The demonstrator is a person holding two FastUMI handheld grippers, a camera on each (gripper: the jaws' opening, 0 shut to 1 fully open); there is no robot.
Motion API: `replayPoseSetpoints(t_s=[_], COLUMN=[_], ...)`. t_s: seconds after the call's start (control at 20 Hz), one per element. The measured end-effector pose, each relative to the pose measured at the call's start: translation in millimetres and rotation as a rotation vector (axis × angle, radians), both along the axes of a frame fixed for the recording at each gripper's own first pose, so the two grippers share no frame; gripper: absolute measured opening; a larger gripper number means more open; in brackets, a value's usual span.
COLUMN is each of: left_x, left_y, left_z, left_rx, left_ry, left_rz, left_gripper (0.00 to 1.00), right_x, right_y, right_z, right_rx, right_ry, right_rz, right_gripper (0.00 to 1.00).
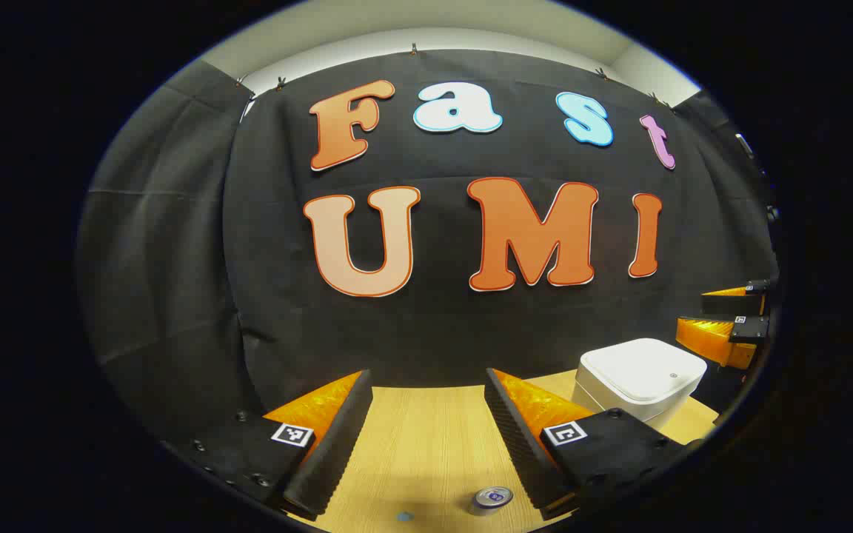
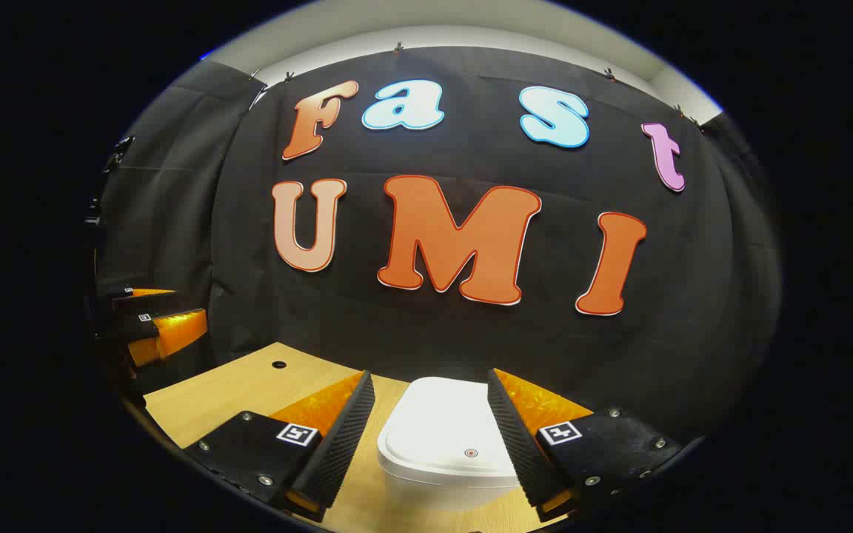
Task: Press the lid of the desktop garbage bin to open it, pick up the crumpled paper on the desktop and throw it into the bin, then pick up the pop can on the desktop and drop it into the bin, and finally close the garbage bin lid.
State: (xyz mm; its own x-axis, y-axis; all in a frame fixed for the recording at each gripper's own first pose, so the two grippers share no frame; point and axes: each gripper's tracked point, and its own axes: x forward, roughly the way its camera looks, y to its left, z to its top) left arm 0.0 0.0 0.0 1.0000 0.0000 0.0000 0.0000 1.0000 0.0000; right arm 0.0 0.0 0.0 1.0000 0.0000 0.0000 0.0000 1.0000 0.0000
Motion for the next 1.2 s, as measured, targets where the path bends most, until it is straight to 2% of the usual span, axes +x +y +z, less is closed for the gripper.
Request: replayPoseSetpoints(t_s=[0.85,1.1,1.2], left_x=[1.7,1.8,1.8], left_y=[4.3,4.4,4.7], left_z=[-0.9,-1.1,-2.4], left_rx=[0.030,0.036,0.039], left_ry=[-0.019,-0.012,-0.010], left_rz=[0.021,0.022,0.024], left_gripper=[0.97,0.99,0.97], right_x=[6.3,6.6,8.1], right_y=[-7.9,-23.9,-35.2], right_z=[4.0,5.5,6.9], right_rx=[0.010,0.028,0.030], right_ry=[-0.001,0.009,0.012], right_rz=[-0.007,-0.021,-0.035], right_gripper=[0.93,0.93,0.88])
